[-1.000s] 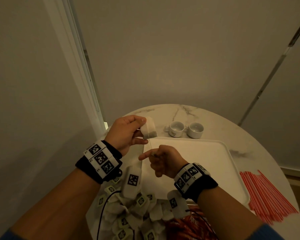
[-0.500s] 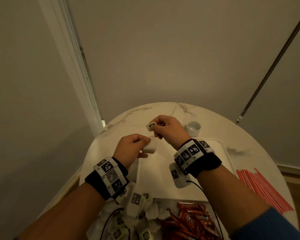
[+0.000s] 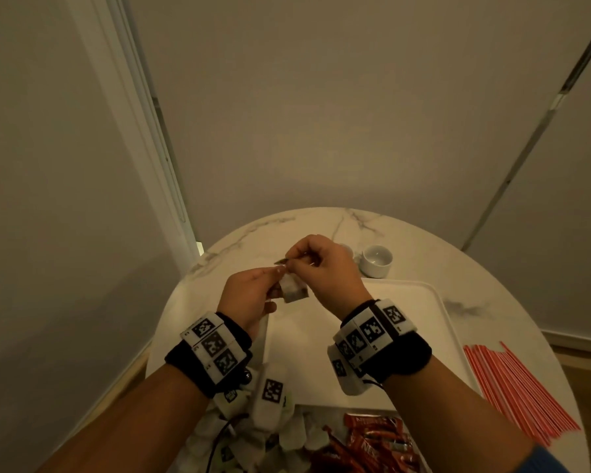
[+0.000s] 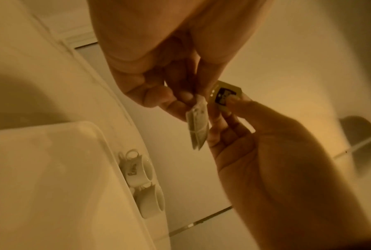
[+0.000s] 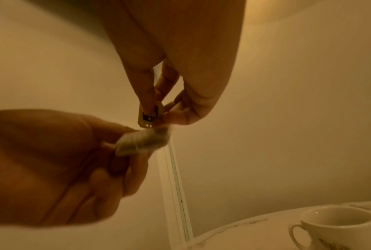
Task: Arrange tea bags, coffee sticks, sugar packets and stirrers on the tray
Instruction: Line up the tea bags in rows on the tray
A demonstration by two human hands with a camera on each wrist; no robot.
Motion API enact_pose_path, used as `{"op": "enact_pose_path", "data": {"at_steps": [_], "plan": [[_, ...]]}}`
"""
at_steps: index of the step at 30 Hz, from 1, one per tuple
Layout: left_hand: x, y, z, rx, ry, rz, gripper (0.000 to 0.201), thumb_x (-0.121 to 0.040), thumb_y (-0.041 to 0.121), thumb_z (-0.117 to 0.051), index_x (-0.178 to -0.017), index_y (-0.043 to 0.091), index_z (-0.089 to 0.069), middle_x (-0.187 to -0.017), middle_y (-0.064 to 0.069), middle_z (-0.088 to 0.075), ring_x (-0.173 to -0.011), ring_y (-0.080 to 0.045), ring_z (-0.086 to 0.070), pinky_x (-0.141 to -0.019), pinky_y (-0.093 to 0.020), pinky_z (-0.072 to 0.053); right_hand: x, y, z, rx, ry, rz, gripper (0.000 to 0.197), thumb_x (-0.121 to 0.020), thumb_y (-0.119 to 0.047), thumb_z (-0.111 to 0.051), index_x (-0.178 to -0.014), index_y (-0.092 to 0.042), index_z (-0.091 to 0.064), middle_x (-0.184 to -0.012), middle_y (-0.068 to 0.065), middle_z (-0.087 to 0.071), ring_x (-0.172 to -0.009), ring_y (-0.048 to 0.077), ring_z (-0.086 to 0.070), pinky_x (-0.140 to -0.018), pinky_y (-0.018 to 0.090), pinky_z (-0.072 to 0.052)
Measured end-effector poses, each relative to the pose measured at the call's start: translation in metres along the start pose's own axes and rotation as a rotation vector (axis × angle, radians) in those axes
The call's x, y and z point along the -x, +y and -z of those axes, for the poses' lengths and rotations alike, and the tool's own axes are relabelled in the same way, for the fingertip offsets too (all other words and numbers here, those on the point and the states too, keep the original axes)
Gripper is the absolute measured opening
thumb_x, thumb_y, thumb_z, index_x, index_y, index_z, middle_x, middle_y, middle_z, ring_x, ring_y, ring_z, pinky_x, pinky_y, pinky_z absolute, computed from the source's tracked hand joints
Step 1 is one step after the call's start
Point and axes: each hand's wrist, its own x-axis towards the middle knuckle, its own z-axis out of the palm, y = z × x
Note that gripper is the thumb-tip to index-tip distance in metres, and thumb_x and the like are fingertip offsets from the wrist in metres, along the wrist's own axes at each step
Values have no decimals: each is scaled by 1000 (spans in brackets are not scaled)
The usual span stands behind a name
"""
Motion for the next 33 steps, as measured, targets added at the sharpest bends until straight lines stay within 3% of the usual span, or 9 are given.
{"op": "enact_pose_path", "data": {"at_steps": [4,8,12,16,19,22,27,30,33], "plan": [[-1,6,3,125,-72,88,16,-88,14,-60,-89,5,-73,-84,-10,-73,-63,-14,-65,-54,-27,-38,10,11,-4,107,-13,160,13,-80,-10,-71,-80,-23,-69,-89,-4,-54,-83,2,-51,-71,11,-39],[-1,11,3,193,-80,123,19,-91,13,-54,-78,9,-68,-75,-8,-71,-56,-13,-64,-55,-28,-39,15,23,-6,253,50,301,6,-82,-18,-72,-86,-22,-71,-86,-10,-49,-88,13,-47,-76,21,-38],[0,10,1,251,-95,114,17,-90,18,-59,-79,10,-67,-75,-7,-70,-61,-16,-65,-59,-30,-42,13,28,-5,348,127,371,8,-80,-19,-72,-86,-24,-72,-85,-12,-49,-90,14,-43,-79,23,-34],[0,6,0,199,-94,30,14,-88,8,-61,-96,2,-71,-90,-13,-73,-75,-17,-67,-61,-25,-48,15,27,-7,400,192,263,10,-79,-26,-67,-86,-25,-61,-87,-12,-53,-95,12,-40,-81,36,-40],[1,7,-2,187,-107,19,13,-91,6,-58,-94,5,-70,-85,-9,-75,-71,-12,-70,-60,-23,-51,16,27,-9,426,255,211,10,-76,-28,-70,-75,-22,-61,-86,-11,-52,-96,12,-39,-81,39,-41],[-1,6,-1,180,-111,22,12,-91,5,-58,-95,4,-69,-87,-10,-75,-75,-14,-71,-61,-24,-53,15,31,-7,400,228,132,10,-77,-25,-74,-73,-23,-65,-90,-12,-50,-98,9,-36,-85,37,-39],[-3,4,4,149,-133,42,10,-89,3,-60,-93,0,-68,-88,-17,-73,-75,-21,-70,-63,-27,-58,11,29,4,210,63,-41,22,-80,-19,-69,-65,-30,-57,-94,-12,-51,-104,13,-42,-91,28,-35],[-4,4,6,59,-141,23,8,-88,2,-61,-89,0,-69,-85,-19,-73,-72,-23,-69,-64,-28,-58,9,31,7,-99,73,-184,14,-82,-14,-64,-72,-23,-59,-100,-2,-58,-103,17,-54,-99,40,-44],[-4,5,6,-145,-151,-85,9,-87,4,-64,-86,4,-72,-80,-17,-73,-71,-22,-70,-65,-27,-57,11,31,6,-180,56,-180,9,-85,-14,-63,-78,-19,-61,-110,3,-59,-107,15,-56,-101,37,-44]]}}
